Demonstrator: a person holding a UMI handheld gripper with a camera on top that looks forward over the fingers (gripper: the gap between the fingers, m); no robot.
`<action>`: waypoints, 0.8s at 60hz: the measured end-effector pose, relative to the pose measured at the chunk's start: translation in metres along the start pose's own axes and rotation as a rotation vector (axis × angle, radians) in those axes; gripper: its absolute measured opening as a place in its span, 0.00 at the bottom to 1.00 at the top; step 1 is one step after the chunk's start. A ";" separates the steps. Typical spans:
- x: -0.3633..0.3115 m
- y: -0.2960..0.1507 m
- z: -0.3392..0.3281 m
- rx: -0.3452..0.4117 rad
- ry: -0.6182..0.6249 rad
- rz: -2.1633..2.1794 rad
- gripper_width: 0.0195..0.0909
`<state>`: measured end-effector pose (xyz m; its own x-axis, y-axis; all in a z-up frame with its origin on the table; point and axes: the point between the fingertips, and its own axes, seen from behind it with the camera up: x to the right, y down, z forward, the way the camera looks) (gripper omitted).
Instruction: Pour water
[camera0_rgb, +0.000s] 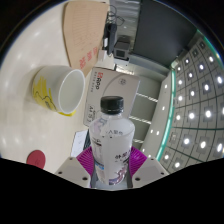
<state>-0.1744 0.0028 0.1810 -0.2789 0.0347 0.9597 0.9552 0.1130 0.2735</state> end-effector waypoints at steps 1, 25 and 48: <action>0.001 0.002 -0.001 -0.001 -0.007 0.044 0.31; -0.020 0.053 -0.034 -0.033 -0.234 1.229 0.31; -0.114 0.058 -0.031 -0.028 -0.377 1.666 0.31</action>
<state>-0.0845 -0.0257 0.0899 0.9449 0.3041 0.1212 0.2161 -0.3014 -0.9287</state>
